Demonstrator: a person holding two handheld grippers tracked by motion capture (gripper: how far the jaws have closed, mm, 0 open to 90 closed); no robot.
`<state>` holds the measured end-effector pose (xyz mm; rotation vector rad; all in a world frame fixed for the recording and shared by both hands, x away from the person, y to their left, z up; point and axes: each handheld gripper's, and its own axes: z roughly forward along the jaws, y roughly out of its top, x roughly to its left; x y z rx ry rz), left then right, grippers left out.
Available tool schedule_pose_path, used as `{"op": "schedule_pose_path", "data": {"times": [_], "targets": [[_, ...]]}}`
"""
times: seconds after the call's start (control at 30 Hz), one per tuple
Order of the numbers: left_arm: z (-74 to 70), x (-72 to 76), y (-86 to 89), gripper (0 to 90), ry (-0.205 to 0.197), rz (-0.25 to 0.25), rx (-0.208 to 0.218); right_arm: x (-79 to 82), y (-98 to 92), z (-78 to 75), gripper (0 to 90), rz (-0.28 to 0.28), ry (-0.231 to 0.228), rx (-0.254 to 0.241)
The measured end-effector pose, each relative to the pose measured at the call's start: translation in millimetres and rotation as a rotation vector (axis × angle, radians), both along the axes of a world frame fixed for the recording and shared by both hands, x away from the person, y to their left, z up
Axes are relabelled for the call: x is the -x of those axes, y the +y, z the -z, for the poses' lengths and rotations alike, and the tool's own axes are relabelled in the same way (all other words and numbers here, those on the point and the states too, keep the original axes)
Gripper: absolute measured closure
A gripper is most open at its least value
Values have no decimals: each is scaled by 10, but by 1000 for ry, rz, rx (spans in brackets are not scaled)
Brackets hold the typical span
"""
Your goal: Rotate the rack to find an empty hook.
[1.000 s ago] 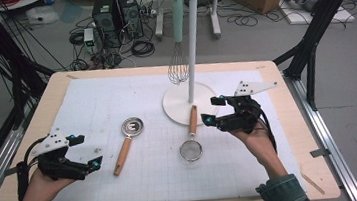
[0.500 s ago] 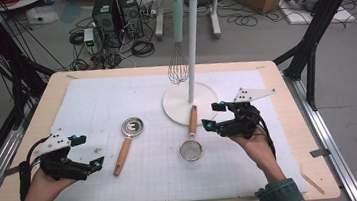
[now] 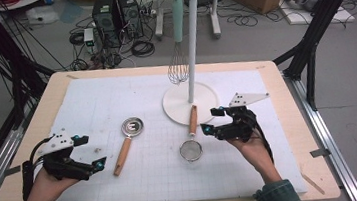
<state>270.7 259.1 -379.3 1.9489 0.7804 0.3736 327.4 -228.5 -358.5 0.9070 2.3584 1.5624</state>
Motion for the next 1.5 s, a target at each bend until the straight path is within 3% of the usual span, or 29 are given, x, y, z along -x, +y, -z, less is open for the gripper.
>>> {"op": "schedule_pose_path", "data": {"times": [0.5,1.17,1.4,1.5], "targets": [[24,-11,-10,17,6,2,-6,-61,138,226,318,-9,43,47],[37,-16,-37,18,5,-1,-11,-126,360,315,360,-38,64,74],[42,-20,-47,18,9,6,-17,-148,368,334,432,-30,64,90],[43,-20,-48,18,9,7,-17,-162,393,352,513,-31,71,104]]}}
